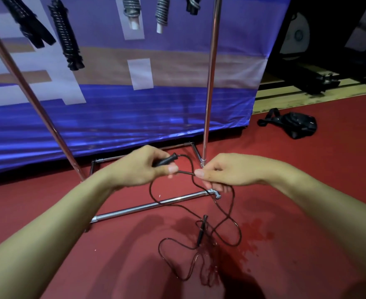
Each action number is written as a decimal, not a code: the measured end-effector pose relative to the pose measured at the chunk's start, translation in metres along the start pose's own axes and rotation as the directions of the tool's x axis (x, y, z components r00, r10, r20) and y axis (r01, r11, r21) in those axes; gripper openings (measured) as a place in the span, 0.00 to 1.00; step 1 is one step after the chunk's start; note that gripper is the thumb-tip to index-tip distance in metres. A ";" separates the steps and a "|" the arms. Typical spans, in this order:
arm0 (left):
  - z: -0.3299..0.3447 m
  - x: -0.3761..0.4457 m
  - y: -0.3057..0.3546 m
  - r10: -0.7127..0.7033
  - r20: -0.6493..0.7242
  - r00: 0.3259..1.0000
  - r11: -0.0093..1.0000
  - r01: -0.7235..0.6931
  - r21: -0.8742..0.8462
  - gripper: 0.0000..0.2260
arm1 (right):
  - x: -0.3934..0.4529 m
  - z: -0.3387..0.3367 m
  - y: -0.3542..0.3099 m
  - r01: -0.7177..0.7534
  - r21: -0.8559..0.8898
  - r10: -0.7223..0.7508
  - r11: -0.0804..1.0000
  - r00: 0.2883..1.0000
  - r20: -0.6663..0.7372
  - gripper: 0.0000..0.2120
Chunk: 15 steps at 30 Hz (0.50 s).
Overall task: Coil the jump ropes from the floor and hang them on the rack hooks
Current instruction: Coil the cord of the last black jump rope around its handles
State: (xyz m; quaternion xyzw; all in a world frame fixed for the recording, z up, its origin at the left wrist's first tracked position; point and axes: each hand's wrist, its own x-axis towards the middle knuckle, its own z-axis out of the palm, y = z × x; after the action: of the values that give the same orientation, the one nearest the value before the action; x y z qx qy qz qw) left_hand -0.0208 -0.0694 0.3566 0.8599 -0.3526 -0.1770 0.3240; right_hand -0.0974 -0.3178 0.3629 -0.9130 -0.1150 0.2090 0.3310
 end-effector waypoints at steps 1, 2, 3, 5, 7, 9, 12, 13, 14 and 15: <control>-0.007 -0.001 -0.007 -0.014 -0.031 0.999 0.999 0.015 0.044 0.12 | -0.002 -0.004 0.006 -0.047 0.022 0.046 0.999 0.998 0.050 0.23; -0.014 -0.002 -0.016 -0.030 -0.062 0.998 0.996 0.035 0.076 0.12 | -0.004 -0.007 0.013 -0.094 0.040 0.090 0.995 0.991 0.100 0.22; -0.018 -0.004 -0.025 -0.049 -0.089 0.995 0.993 0.058 0.100 0.12 | -0.005 -0.010 0.019 -0.133 0.054 0.124 0.990 0.982 0.142 0.21; -0.023 -0.006 -0.038 -0.097 -0.107 0.990 0.987 0.109 0.115 0.13 | -0.009 -0.016 0.025 -0.162 0.046 0.154 0.986 0.977 0.150 0.20; -0.018 -0.004 -0.033 -0.105 -0.074 0.992 0.990 0.111 0.088 0.12 | -0.008 -0.018 0.020 -0.102 -0.022 0.103 0.995 0.993 0.052 0.19; -0.005 0.000 -0.014 -0.067 -0.040 0.997 0.998 0.066 -0.016 0.11 | -0.004 -0.016 0.007 -0.012 -0.065 0.009 0.998 0.999 -0.037 0.18; 0.013 0.008 0.015 0.033 -0.072 0.997 0.994 -0.040 -0.098 0.10 | 0.003 -0.006 -0.009 0.053 -0.005 -0.053 0.999 0.998 -0.041 0.18; 0.015 0.009 0.020 0.064 -0.085 0.994 0.995 -0.071 -0.074 0.11 | 0.003 -0.004 -0.010 0.062 0.024 -0.061 0.998 0.997 -0.040 0.18; 0.014 0.009 0.023 0.082 -0.096 0.992 0.995 -0.087 -0.046 0.14 | 0.003 -0.003 -0.011 0.071 0.044 -0.069 0.996 0.996 -0.049 0.18; 0.012 0.008 0.023 0.085 -0.101 0.991 0.996 -0.088 -0.028 0.16 | 0.002 -0.004 -0.011 0.077 0.050 -0.074 0.996 0.995 -0.059 0.19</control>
State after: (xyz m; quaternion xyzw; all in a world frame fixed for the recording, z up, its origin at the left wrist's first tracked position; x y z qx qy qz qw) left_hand -0.0331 -0.0925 0.3635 0.8461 -0.3701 -0.1256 0.3625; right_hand -0.0948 -0.3106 0.3724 -0.9045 -0.1347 0.1732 0.3657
